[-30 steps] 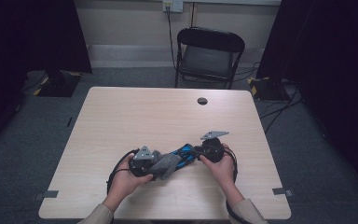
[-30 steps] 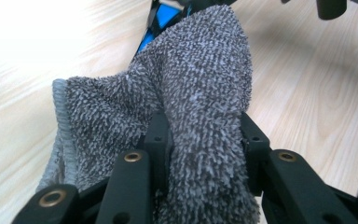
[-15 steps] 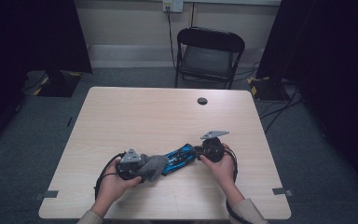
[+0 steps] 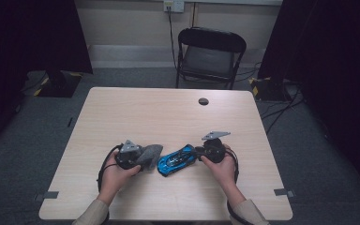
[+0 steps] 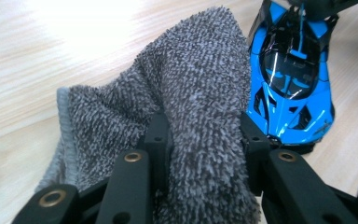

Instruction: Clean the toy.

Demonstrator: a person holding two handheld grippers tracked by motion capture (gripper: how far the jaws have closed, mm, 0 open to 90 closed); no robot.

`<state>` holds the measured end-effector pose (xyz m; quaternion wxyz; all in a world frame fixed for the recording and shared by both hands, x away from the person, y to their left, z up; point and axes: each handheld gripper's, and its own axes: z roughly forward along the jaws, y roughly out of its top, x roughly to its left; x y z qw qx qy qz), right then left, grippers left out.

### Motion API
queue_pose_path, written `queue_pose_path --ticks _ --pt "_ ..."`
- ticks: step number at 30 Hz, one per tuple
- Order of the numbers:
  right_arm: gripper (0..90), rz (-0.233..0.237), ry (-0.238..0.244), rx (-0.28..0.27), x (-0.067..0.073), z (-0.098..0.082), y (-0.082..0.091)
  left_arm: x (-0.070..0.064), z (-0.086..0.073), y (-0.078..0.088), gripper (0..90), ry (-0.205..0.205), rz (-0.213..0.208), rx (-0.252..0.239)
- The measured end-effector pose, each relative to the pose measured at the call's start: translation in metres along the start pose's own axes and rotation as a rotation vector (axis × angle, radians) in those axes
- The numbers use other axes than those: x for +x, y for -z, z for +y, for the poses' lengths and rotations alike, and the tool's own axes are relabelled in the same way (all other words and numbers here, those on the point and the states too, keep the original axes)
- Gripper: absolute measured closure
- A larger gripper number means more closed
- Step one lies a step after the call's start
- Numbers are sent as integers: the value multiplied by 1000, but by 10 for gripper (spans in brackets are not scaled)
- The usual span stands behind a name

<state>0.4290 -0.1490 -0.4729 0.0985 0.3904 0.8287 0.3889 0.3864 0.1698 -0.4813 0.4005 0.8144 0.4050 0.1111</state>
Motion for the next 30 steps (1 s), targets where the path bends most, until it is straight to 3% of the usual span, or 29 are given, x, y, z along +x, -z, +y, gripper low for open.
queue_pose_path --ticks 4,10,19,30 --pt "713 -6 -5 0 0 0 0 -9 1 -5 647 -29 -12 14" --pt "726 -20 -3 -1 1 0 0 -15 -7 4 647 -34 -45 20" --pt "756 -47 -18 -2 3 1 0 -36 -16 15 647 -83 -89 53" --pt "762 -46 -21 -8 2 1 0 -34 -18 11 647 -64 -87 43"
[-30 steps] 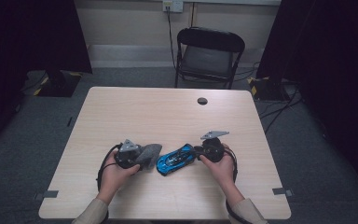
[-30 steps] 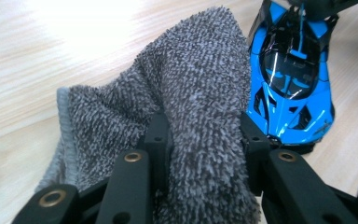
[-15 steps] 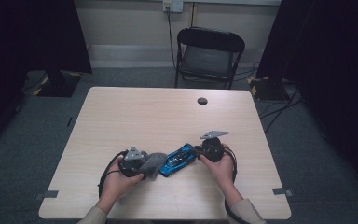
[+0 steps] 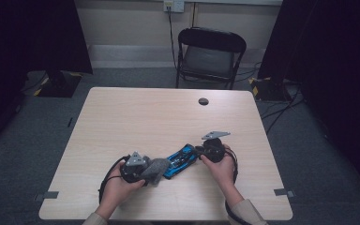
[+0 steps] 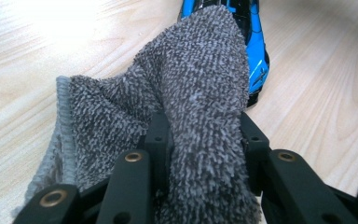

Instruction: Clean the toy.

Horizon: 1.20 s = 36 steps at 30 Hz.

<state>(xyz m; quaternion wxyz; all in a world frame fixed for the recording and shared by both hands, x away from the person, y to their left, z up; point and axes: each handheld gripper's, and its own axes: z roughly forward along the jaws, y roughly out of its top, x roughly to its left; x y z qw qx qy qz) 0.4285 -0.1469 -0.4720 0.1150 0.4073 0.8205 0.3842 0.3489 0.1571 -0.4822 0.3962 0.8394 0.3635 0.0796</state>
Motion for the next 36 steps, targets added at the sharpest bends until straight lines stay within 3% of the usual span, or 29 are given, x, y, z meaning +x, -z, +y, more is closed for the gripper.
queue_pose_path --ticks 8,16,18,19,21,26,32,36 --pt "724 23 8 -13 -5 -3 1 0 3 -6 649 -9 17 1" --pt "529 45 21 -21 -2 -2 3 1 3 -6 650 -4 12 -2" --pt "438 47 32 -12 -1 -1 2 2 3 -6 651 1 12 -6" --pt "330 59 36 -14 0 0 1 2 2 -7 651 2 12 -7" --pt "307 68 43 -20 1 1 1 2 2 -7 651 2 11 -8" --pt "164 60 82 41 8 1 -6 2 3 -6 650 -1 12 -6" --pt "160 101 57 31 7 -2 -10 6 7 8 649 19 14 -43" --pt "151 115 54 38 9 -3 -12 9 8 1 649 36 31 -37"
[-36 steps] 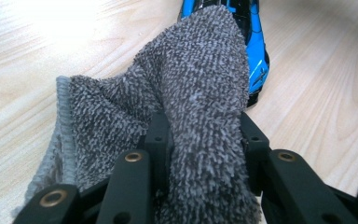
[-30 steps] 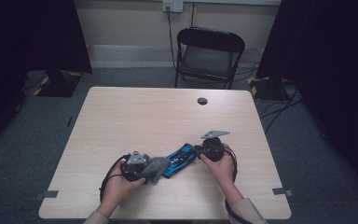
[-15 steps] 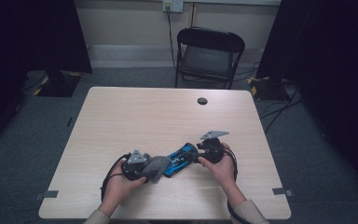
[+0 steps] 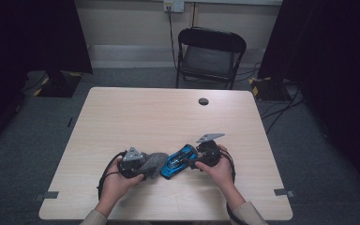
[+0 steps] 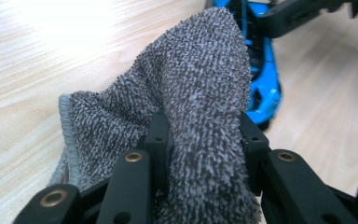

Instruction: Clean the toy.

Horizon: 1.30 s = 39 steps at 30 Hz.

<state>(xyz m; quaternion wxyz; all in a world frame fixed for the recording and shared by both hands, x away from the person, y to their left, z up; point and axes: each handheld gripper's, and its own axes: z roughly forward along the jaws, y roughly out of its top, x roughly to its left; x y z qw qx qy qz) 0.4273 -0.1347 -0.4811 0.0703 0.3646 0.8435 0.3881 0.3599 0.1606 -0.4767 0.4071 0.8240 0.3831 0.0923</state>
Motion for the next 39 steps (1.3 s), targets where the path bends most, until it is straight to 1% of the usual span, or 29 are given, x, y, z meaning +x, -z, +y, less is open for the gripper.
queue_pose_path --ticks 1,2,4,5,7,10,12,16,20,23,28,29,31,34,39 --pt "151 -4 3 2 1 0 0 0 -1 -4 649 2 2 7" --pt "153 -13 16 0 2 0 1 -2 -1 -7 649 -3 -1 10" --pt "156 -28 33 2 2 1 2 -3 -1 -9 649 -10 3 8" --pt "155 -34 32 3 2 0 3 -4 -1 -10 649 -9 3 8" --pt "140 -23 31 18 1 0 2 -4 0 -10 649 -15 1 15" --pt "139 -19 34 4 3 0 1 -4 -1 -11 649 -14 3 14" --pt "96 -25 38 7 7 1 -1 -4 -1 -11 649 -11 2 11" --pt "34 -20 19 21 10 3 -8 -5 -2 -10 649 -19 -3 15" --pt "35 -16 14 27 10 4 -8 -7 -3 -7 649 -24 -14 22" --pt "33 -20 9 25 10 3 -8 -11 -4 -6 648 -36 -21 32" --pt "31 -12 -6 20 9 1 -9 -23 -6 -3 649 -70 -41 57" --pt "29 -13 -8 20 9 1 -9 -25 -6 -3 648 -69 -48 58" --pt "31 -13 -8 19 9 1 -9 -29 -6 -3 649 -82 -55 67" --pt "32 -14 -8 18 9 1 -9 -33 -6 -5 650 -83 -64 69" --pt "33 -14 -7 18 10 1 -9 -36 -6 -5 651 -87 -83 70"
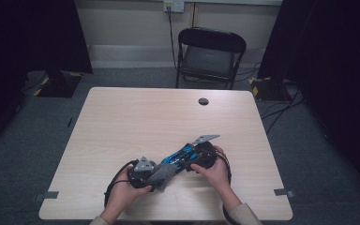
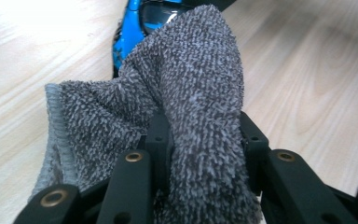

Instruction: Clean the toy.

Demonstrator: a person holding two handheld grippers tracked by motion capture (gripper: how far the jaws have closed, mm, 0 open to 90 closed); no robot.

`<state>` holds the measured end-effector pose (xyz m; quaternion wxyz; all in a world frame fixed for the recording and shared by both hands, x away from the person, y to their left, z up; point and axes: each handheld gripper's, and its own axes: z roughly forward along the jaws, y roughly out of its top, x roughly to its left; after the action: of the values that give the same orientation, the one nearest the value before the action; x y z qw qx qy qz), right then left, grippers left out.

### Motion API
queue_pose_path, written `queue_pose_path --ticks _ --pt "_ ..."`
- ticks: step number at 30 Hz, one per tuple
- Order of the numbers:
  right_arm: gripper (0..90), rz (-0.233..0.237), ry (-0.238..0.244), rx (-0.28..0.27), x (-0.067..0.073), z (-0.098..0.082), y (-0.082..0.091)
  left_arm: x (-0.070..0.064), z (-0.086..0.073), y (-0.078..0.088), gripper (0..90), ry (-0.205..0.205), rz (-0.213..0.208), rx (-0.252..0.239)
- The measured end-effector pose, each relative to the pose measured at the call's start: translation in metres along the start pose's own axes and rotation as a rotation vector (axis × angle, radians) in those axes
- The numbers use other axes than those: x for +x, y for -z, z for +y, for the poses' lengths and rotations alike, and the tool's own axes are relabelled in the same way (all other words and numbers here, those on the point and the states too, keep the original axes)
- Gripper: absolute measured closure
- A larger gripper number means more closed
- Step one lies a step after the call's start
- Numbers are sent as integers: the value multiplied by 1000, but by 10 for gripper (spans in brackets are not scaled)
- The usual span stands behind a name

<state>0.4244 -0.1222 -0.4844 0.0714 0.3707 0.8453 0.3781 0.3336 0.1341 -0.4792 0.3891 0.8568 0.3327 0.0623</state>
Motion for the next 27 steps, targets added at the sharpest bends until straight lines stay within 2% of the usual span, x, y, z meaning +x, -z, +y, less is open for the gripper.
queue_pose_path --ticks 3,4,6,8,10,13,14,16,18,21,23,26,27 --pt "34 1 -4 -1 0 0 0 -1 0 0 650 0 -4 -3" --pt "35 1 -3 -2 0 0 0 1 0 0 644 8 15 -16" --pt "37 0 -4 -3 0 -1 0 4 0 1 539 17 43 -35" --pt "38 4 -4 -5 0 -1 0 7 1 3 356 35 59 -59" --pt "38 4 -2 -6 0 -1 0 9 4 5 347 32 54 -82" --pt "39 8 -3 -5 0 -1 0 8 8 3 300 -8 57 -152" --pt "39 9 -2 -5 -1 -1 0 7 9 1 301 -10 52 -161" --pt "39 9 -3 -4 0 -1 0 7 7 -5 357 -24 57 -127" --pt "41 8 -3 -4 0 -1 0 7 5 -9 384 -22 53 -118" --pt "41 5 0 -4 0 -1 0 8 2 -11 498 -33 38 -102" --pt "42 8 -4 -5 -1 -2 0 7 2 -8 581 -35 24 -83" --pt "41 10 -4 -4 -1 -2 0 5 1 -6 642 -19 -30 -67" --pt "41 10 -4 -4 -1 -2 0 3 0 -6 653 -27 -45 -65"
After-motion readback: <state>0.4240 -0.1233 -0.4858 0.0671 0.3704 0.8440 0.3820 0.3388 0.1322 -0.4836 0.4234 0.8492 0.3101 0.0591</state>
